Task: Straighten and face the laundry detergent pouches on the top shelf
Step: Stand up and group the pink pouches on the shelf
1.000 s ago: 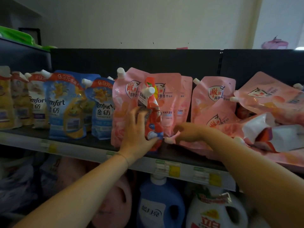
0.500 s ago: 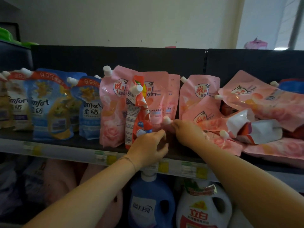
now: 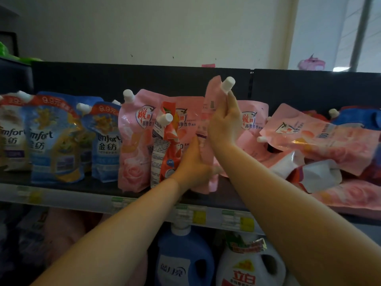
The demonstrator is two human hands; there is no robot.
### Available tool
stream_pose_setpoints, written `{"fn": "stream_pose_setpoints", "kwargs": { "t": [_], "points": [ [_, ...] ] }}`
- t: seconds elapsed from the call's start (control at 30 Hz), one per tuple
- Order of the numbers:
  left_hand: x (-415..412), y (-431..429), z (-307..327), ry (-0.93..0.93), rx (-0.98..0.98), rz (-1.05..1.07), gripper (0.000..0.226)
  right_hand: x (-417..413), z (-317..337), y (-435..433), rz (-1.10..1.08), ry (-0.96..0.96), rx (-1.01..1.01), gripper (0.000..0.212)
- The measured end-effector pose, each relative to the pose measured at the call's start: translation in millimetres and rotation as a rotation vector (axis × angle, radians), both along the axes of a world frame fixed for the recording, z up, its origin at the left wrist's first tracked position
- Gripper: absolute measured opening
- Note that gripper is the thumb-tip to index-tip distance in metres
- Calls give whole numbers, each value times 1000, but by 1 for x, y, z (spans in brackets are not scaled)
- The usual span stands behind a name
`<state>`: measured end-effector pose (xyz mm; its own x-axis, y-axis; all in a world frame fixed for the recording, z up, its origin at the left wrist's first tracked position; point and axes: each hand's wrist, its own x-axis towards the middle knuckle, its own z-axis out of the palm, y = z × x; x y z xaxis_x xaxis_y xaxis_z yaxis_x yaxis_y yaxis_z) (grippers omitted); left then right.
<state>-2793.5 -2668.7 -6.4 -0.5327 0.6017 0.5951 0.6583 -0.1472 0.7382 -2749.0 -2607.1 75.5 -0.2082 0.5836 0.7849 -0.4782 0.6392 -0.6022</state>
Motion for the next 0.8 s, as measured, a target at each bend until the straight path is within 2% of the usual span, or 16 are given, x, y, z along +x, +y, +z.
{"fn": "stream_pose_setpoints", "kwargs": {
  "t": [0.07, 0.13, 0.23, 0.33, 0.4, 0.5, 0.57, 0.63, 0.67, 0.73, 0.8],
  "points": [
    [-11, 5, -5, 81, 35, 129, 99, -3, -14, -3, 44, 6, 25, 37],
    [-13, 9, -15, 186, 7, 248, 106, -3, -31, -3, 139, -38, 125, 31],
    [0, 9, -23, 235, 79, 323, 106, 6, -40, 7, 275, -179, 225, 30],
    [6, 0, -17, 604, 264, 457, 92, 18, -36, 33, 261, -268, 122, 42],
    [6, -1, -15, 797, 309, 528, 74, 25, -34, 60, 78, -433, 118, 42],
    [16, 4, -15, 1032, 235, 539, 52, 32, -31, 96, -388, -918, 512, 24],
    [25, 14, -17, 1171, 183, 396, 36, 39, -26, 107, -556, -1165, 685, 20],
    [38, 26, -16, 1138, 60, 237, 22, 43, -23, 113, -628, -1315, 753, 21],
    [42, 32, -16, 1014, -60, 183, 17, 45, -23, 117, -645, -1350, 767, 22],
    [48, 46, -15, 650, -333, 138, 6, 46, -24, 129, -659, -1398, 750, 26],
    [47, 65, -17, 312, -416, 130, 4, 50, -29, 141, -636, -1416, 665, 37]
  ]
}}
